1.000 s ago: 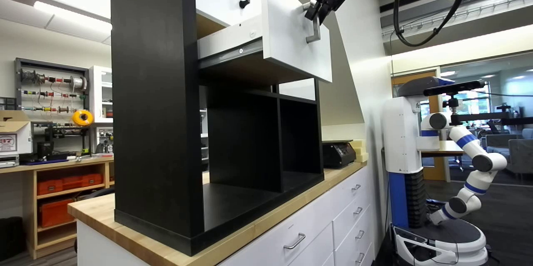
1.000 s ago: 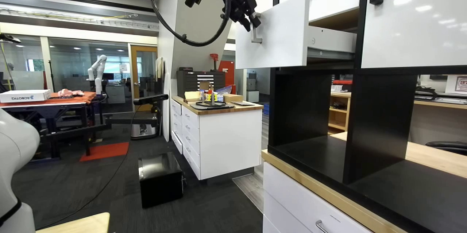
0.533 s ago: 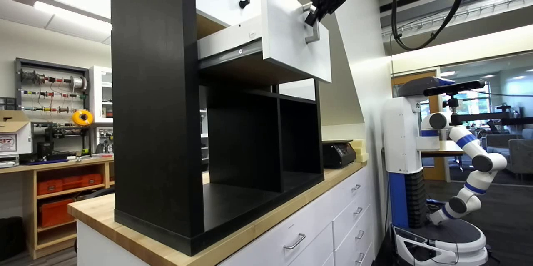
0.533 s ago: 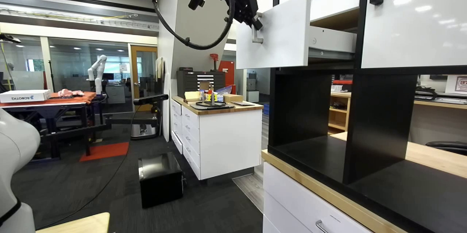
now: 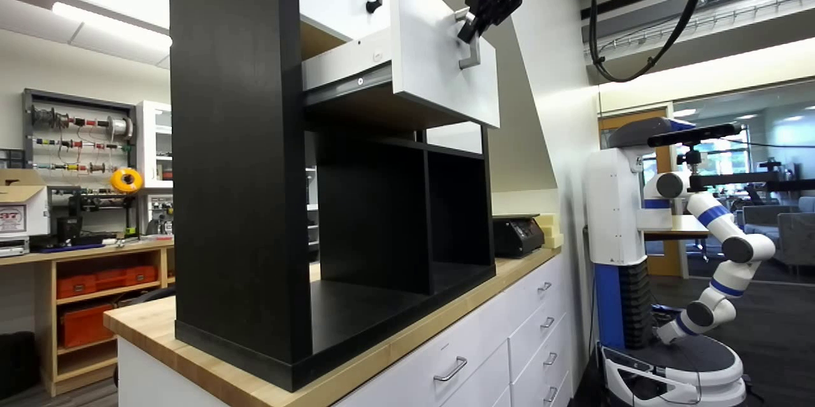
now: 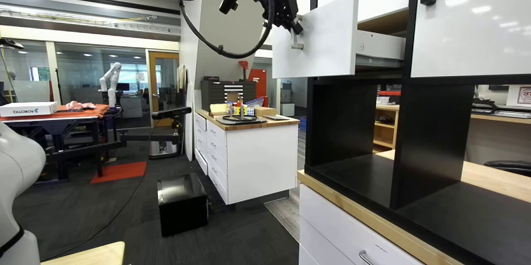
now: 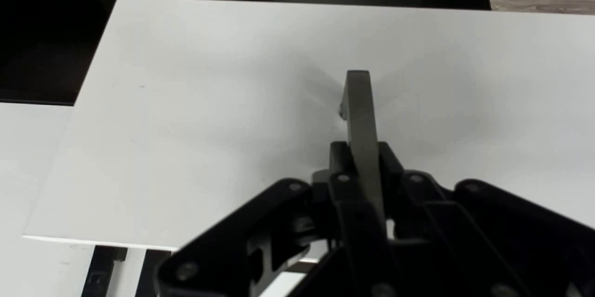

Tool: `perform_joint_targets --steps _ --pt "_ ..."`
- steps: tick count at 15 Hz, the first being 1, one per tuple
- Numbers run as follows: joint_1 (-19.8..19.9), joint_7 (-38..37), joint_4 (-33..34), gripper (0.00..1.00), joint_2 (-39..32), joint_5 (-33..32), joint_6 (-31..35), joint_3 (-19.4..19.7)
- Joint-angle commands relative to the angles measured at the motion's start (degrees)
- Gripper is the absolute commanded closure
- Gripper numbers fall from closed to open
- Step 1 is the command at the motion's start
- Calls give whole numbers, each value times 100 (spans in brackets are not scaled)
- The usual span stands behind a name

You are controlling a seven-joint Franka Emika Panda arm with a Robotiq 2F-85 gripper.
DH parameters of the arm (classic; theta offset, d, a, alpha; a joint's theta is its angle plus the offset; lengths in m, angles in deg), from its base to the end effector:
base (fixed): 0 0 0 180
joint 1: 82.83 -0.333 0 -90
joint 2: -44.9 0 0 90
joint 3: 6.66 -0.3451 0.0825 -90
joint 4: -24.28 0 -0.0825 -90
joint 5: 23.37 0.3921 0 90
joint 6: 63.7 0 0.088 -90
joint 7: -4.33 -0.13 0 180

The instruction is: Close the open drawer on the cabinet

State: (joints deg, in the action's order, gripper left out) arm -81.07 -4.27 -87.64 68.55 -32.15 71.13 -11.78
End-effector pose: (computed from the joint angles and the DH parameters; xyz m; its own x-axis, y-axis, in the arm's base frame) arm 0.4809 0.0350 0.7506 0.6804 0.0197 0.7326 -0.0565 -0.9953 0.0792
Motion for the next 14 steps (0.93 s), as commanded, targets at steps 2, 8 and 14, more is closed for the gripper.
perform_joint_targets --steps 2,8,14 --pt "87 95 310 96 -507 -225 222 28" --pt "24 336 878 96 -1206 -191 408 124" --pt "-15 624 1750 96 -2135 -124 514 234"
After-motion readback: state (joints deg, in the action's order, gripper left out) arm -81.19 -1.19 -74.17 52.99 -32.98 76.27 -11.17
